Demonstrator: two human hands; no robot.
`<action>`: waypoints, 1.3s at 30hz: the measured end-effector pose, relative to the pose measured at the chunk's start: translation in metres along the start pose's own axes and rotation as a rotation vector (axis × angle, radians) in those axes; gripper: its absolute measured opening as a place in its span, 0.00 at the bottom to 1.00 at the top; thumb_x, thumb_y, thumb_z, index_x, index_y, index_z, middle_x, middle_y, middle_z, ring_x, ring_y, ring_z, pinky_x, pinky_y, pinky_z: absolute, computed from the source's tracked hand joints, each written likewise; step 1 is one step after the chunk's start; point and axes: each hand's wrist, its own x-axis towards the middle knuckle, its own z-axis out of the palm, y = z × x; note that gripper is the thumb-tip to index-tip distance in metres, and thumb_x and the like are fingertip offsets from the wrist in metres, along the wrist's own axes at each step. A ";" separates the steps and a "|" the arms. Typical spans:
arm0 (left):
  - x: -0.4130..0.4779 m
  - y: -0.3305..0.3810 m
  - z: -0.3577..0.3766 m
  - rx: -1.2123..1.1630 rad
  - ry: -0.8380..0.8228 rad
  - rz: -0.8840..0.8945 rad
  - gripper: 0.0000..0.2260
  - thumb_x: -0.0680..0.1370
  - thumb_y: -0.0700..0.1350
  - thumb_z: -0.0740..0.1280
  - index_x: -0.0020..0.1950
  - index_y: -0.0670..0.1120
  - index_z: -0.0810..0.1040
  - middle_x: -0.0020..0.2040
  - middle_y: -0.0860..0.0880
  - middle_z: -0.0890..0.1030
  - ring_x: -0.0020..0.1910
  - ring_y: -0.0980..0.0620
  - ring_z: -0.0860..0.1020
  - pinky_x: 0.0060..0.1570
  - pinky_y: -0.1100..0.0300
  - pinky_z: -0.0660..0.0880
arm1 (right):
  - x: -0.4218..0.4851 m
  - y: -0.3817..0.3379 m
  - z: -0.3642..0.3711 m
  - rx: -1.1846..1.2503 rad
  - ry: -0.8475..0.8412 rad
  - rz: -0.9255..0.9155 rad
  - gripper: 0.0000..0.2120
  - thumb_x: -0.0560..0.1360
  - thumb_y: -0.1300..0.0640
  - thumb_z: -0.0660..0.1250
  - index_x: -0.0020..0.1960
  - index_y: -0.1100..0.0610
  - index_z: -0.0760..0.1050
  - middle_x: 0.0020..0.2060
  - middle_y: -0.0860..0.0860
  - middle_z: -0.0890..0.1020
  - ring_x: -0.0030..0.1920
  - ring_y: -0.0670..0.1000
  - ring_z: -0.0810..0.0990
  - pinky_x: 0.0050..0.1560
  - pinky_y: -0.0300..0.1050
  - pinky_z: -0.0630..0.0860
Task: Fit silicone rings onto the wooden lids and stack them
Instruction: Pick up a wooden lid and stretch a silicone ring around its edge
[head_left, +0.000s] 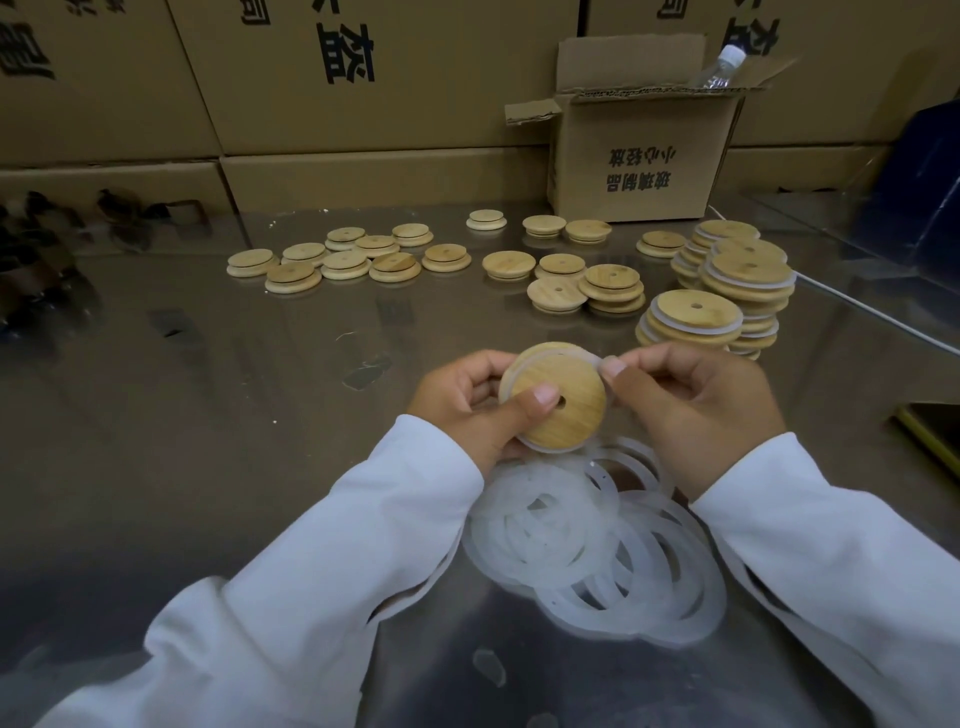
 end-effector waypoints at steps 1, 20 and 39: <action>0.000 0.000 0.000 0.018 0.009 0.015 0.04 0.71 0.36 0.69 0.42 0.45 0.78 0.39 0.45 0.81 0.37 0.48 0.80 0.41 0.52 0.80 | 0.000 0.000 -0.001 -0.008 0.001 0.006 0.09 0.70 0.53 0.68 0.31 0.47 0.78 0.29 0.44 0.81 0.32 0.40 0.77 0.33 0.27 0.71; 0.002 -0.001 -0.004 0.025 0.063 0.030 0.05 0.71 0.35 0.69 0.42 0.45 0.77 0.39 0.45 0.81 0.37 0.48 0.80 0.40 0.53 0.80 | 0.002 -0.003 -0.004 0.076 -0.271 0.044 0.09 0.72 0.66 0.67 0.41 0.53 0.77 0.32 0.49 0.81 0.28 0.42 0.78 0.34 0.32 0.77; 0.004 -0.001 -0.008 -0.092 0.028 -0.022 0.03 0.71 0.36 0.68 0.43 0.43 0.78 0.34 0.48 0.83 0.34 0.52 0.82 0.38 0.55 0.81 | 0.006 0.001 -0.003 0.135 -0.223 0.157 0.10 0.69 0.56 0.71 0.49 0.53 0.75 0.34 0.50 0.81 0.33 0.46 0.80 0.43 0.42 0.78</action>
